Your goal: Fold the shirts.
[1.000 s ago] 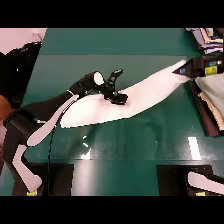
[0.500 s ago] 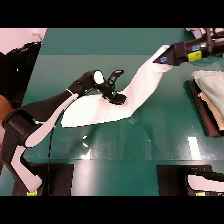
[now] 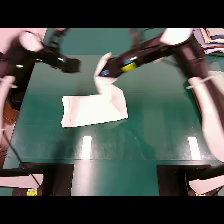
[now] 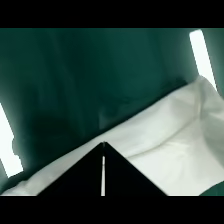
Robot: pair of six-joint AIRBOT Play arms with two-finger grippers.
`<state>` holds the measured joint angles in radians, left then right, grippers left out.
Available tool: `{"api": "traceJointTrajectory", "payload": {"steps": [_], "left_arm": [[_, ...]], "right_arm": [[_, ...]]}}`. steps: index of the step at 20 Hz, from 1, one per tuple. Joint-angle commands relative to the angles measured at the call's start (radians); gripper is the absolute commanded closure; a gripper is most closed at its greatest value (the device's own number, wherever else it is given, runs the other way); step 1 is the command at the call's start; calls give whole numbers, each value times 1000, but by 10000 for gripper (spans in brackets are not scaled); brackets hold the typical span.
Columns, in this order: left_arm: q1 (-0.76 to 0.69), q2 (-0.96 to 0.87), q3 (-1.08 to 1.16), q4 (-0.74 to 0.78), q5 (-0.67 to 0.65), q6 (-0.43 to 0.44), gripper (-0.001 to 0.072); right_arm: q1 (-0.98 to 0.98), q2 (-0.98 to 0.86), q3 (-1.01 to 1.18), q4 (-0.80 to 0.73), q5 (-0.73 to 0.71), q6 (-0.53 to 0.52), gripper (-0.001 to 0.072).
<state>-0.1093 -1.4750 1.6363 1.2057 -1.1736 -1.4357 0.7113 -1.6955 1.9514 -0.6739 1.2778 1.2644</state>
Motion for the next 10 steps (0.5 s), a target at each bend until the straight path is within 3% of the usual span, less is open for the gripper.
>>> {"api": "traceJointTrajectory", "payload": {"steps": [1, 3, 4, 5, 7, 10], "left_arm": [[173, 117, 1, 44, -43, 3, 675], [231, 145, 0, 44, -68, 3, 675], [251, 149, 1, 43, -87, 3, 675], [262, 148, 0, 44, -110, 4, 675], [270, 148, 0, 44, -145, 4, 675], [267, 148, 0, 35, -154, 3, 675]], "right_arm": [[207, -177, 115, 0, -200, -66, 673], [278, -249, 133, -1, -281, -109, 194], [295, -263, 119, 1, -305, -110, 110], [299, -260, 92, -3, -308, -110, 130], [268, -222, 31, -29, -270, -109, 280], [161, -128, -84, -116, -148, -97, 281]]}}
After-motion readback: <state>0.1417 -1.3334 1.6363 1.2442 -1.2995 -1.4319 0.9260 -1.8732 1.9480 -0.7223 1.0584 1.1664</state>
